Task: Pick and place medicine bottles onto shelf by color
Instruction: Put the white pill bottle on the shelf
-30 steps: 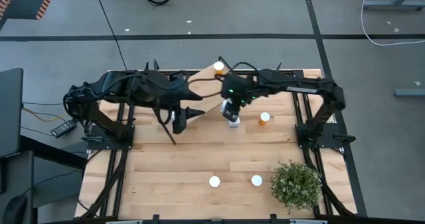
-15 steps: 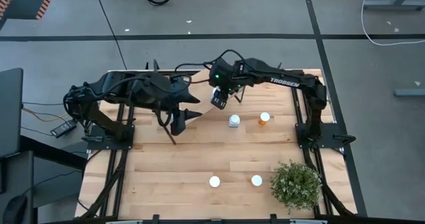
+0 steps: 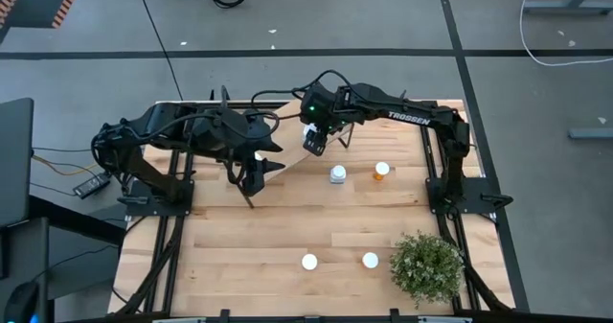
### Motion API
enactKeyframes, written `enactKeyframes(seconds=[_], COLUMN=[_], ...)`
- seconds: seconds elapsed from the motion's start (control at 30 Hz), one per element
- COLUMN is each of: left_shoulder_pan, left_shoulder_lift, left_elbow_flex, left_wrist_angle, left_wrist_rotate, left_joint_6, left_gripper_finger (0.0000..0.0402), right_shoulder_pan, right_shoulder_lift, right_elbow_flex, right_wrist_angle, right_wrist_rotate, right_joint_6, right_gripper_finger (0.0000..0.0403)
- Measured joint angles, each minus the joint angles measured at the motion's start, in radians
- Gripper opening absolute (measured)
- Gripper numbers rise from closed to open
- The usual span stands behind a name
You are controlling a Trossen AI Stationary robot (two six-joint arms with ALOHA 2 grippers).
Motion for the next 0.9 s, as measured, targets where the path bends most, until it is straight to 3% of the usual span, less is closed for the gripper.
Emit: enactKeyframes(seconds=[0.17,0.33,0.47,0.6,0.7,0.8,0.9], left_shoulder_pan=[0.000,0.000,0.003,0.030,0.073,0.126,0.173], left_shoulder_lift=[0.000,0.000,0.000,0.000,0.008,0.029,0.066], left_elbow_flex=[0.000,0.000,0.000,0.000,0.000,0.001,0.000], left_wrist_angle=[0.000,-0.002,-0.002,-0.001,0.000,0.014,0.043], left_wrist_rotate=[0.000,-0.026,-0.110,-0.268,-0.344,-0.324,-0.232], left_joint_6=[0.000,-0.001,-0.044,-0.199,-0.398,-0.555,-0.614], left_gripper_finger=[0.0187,0.0187,0.0186,0.0186,0.0184,0.0183,0.0190], right_shoulder_pan=[0.000,0.003,0.003,0.006,0.008,0.007,0.007], right_shoulder_lift=[-0.001,-0.028,-0.093,-0.170,-0.226,-0.276,-0.320], right_elbow_flex=[0.000,-0.001,0.001,0.001,0.001,0.001,0.002], right_wrist_angle=[0.004,-0.017,-0.048,-0.076,-0.089,-0.096,-0.096], right_wrist_rotate=[0.012,0.028,0.042,0.067,0.089,0.104,0.111], right_joint_6=[0.013,0.022,0.039,0.071,0.094,0.115,0.126], right_gripper_finger=[0.0282,0.0288,0.0289,0.0289,0.0289,0.0289,0.0289])
